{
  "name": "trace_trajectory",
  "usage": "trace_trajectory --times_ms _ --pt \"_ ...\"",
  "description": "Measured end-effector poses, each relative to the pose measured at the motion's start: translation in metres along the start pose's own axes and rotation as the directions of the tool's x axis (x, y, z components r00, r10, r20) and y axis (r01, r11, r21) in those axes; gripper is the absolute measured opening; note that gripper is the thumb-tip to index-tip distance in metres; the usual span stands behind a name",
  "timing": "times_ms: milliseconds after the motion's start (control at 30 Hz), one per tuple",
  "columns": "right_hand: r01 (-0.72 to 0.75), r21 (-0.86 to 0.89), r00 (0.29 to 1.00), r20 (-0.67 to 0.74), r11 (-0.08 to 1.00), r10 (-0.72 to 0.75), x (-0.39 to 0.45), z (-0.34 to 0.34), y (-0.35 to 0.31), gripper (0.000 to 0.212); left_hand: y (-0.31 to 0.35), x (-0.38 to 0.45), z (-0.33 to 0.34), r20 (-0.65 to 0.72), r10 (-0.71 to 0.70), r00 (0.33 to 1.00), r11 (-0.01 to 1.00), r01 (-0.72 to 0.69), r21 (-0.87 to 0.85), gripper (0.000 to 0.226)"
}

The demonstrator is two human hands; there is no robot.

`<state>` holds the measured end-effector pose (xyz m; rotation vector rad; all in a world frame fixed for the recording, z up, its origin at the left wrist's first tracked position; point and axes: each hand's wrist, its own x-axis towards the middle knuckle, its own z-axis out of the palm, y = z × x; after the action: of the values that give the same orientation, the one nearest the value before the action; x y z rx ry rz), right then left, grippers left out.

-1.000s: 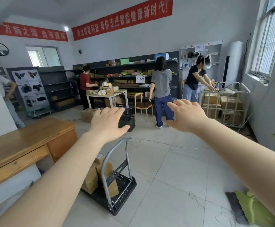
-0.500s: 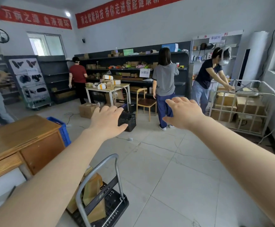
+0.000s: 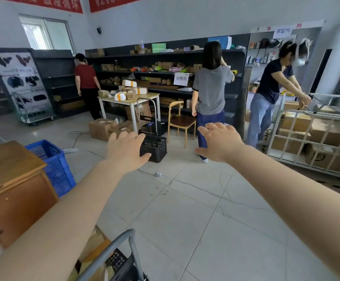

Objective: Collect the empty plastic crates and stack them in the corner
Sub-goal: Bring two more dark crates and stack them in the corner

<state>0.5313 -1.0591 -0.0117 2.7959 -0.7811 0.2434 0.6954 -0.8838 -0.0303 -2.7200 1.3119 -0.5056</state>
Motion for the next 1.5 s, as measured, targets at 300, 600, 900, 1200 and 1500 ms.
trace_trajectory --times_ms 300,600,900,1200,1500 --pt "0.025 0.003 0.999 0.030 1.000 -0.025 0.182 0.062 0.038 0.067 -0.016 0.175 0.063 0.012 -0.022 1.000 0.999 0.022 0.025 0.061" --pt "0.178 0.088 0.982 0.043 0.980 -0.183 0.376 0.135 0.077 0.067 -0.027 0.327 0.125 0.129 -0.202 0.971 0.979 0.198 0.043 0.057" --pt "0.321 0.128 0.943 0.049 0.938 -0.329 0.560 0.183 0.060 0.072 -0.080 0.454 0.185 0.153 -0.367 0.918 0.928 0.350 0.124 0.062" --pt "0.316 0.099 0.945 0.055 0.944 -0.322 0.737 0.239 0.005 0.070 -0.183 0.594 0.265 0.193 -0.375 0.907 0.927 0.360 0.110 0.059" --pt "0.249 0.107 0.958 0.122 0.963 -0.261 0.905 0.289 -0.048 0.072 -0.281 0.743 0.339 0.190 -0.320 0.928 0.947 0.307 0.097 0.063"
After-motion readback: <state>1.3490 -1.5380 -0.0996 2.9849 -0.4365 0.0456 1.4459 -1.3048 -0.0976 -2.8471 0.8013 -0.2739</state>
